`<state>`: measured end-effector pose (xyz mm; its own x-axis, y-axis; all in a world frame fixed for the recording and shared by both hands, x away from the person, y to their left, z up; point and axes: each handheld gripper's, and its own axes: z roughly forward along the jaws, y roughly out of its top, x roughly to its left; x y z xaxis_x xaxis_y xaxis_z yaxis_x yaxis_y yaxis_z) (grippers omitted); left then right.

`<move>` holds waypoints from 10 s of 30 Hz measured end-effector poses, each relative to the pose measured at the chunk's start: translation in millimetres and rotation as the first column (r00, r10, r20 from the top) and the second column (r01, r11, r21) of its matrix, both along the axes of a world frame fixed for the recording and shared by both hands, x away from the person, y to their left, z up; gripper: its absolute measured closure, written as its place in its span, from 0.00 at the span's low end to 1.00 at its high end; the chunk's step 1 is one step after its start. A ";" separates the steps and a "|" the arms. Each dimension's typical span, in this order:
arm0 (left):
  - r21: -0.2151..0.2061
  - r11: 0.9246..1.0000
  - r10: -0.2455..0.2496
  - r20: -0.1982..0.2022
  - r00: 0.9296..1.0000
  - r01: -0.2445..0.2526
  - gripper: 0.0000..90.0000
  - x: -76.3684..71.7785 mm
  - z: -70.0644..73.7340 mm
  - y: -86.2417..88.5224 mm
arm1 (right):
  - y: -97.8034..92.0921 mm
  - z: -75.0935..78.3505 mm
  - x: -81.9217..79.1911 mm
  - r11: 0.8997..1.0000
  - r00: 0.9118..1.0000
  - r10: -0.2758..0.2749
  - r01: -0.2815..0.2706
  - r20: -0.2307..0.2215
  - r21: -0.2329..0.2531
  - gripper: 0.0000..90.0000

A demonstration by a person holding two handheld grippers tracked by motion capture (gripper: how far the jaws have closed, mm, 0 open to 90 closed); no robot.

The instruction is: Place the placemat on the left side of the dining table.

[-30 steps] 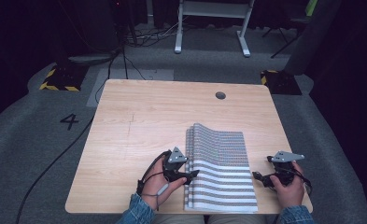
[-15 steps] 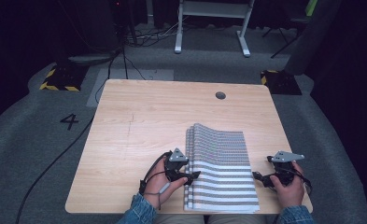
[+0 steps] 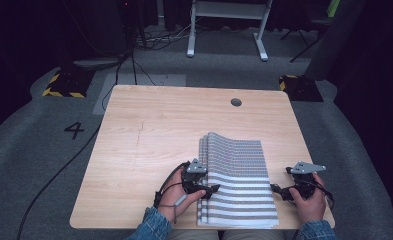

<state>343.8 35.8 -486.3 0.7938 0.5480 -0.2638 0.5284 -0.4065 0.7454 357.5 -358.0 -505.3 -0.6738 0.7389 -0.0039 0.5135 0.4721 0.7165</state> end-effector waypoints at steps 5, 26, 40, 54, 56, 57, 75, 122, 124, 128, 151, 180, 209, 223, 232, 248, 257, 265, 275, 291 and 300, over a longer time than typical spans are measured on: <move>-0.005 1.000 -0.020 -0.022 1.000 0.020 0.30 2.9 -4.6 -7.7 | 0.0 0.0 0.0 1.000 1.000 0.000 0.000 0.000 0.000 0.00; 0.046 0.995 -0.091 0.091 0.992 0.087 0.95 -0.6 14.7 -10.5 | 0.1 -0.1 0.0 1.000 1.000 -0.001 0.001 0.001 0.001 0.00; 0.105 0.986 -0.145 0.198 0.969 0.126 0.98 -11.8 64.2 45.7 | 0.0 0.0 0.0 1.000 1.000 0.000 0.000 0.000 0.001 0.00; 0.078 0.997 -0.025 0.238 0.971 0.006 0.98 -17.1 80.7 110.4 | 0.0 -0.2 0.4 1.000 1.000 0.002 -0.002 0.001 0.003 0.00; 0.078 0.997 -0.020 0.235 0.972 0.001 0.98 -15.9 80.0 116.8 | 0.0 -0.2 0.4 1.000 1.000 0.002 -0.002 0.001 0.004 0.00; 0.078 0.997 -0.020 0.235 0.972 0.001 0.98 -15.9 80.0 116.8 | 0.0 -0.2 0.4 1.000 1.000 0.002 -0.002 0.001 0.004 0.00; 0.106 0.984 0.123 0.180 0.976 -0.143 0.97 0.1 59.5 168.6 | 0.0 0.0 0.3 1.000 1.000 0.001 -0.001 0.000 0.002 0.00; 0.178 0.984 -0.044 0.206 0.978 0.007 0.34 -9.0 33.0 83.0 | 0.0 0.1 0.4 1.000 1.000 0.001 -0.001 0.000 -0.001 0.00; 0.208 0.977 -0.088 0.184 0.979 0.049 0.33 -12.3 28.1 73.8 | 0.2 -0.3 0.6 1.000 1.000 0.002 -0.002 0.002 0.003 0.00; 0.260 0.961 -0.130 0.115 0.985 0.097 0.32 -15.5 14.0 60.3 | 0.2 -0.2 0.6 1.000 1.000 0.002 -0.002 0.002 0.002 0.00; 0.176 0.984 0.026 0.033 0.999 -0.031 0.76 -9.6 11.4 71.3 | 0.3 -0.3 0.7 1.000 1.000 0.002 -0.002 0.002 0.002 0.00; -0.052 0.835 0.530 0.337 0.778 -0.547 0.90 -17.3 64.0 206.2 | 0.4 -0.3 0.8 1.000 1.000 0.001 -0.001 0.003 0.002 0.00; 0.014 0.765 0.623 0.238 0.745 -0.644 0.38 -14.2 59.4 199.5 | 0.4 -0.3 0.8 1.000 1.000 0.001 -0.001 0.003 0.002 0.00; 0.319 0.804 0.524 0.016 0.852 -0.501 0.34 4.7 2.9 144.7 | 0.4 -0.3 0.8 1.000 1.000 0.001 -0.001 0.003 0.002 0.00; 0.342 0.796 0.524 0.024 0.851 -0.500 0.30 4.3 -1.1 140.3 | 0.4 -0.3 0.8 1.000 1.000 0.001 -0.001 0.003 0.002 0.00; 0.346 0.798 0.517 0.026 0.856 -0.493 0.50 24.8 2.4 144.7 | 0.2 0.0 0.7 1.000 1.000 0.001 -0.001 0.001 -0.002 0.00; 0.245 0.826 0.514 0.041 0.857 -0.507 0.91 33.3 -3.4 166.2 | 0.4 -0.3 0.8 1.000 1.000 0.001 -0.001 0.003 0.002 0.00; 0.100 0.872 0.477 0.043 0.878 -0.479 0.95 26.6 5.3 187.1 | 0.4 -0.3 0.8 1.000 1.000 0.001 -0.001 0.002 0.002 0.00; -0.032 0.915 0.404 0.109 0.908 -0.403 0.95 2.9 38.5 204.7 | 0.4 -0.3 0.8 1.000 1.000 0.001 -0.001 0.003 0.002 0.00; 0.000 0.995 0.097 0.147 0.984 -0.098 0.96 -28.9 59.7 187.0 | 0.1 0.1 0.7 1.000 1.000 0.002 -0.002 0.001 -0.002 0.00; 0.029 0.999 0.033 0.081 0.996 -0.035 0.37 -40.1 33.9 186.7 | 0.3 -0.1 0.8 1.000 1.000 0.005 -0.005 0.001 -0.001 0.00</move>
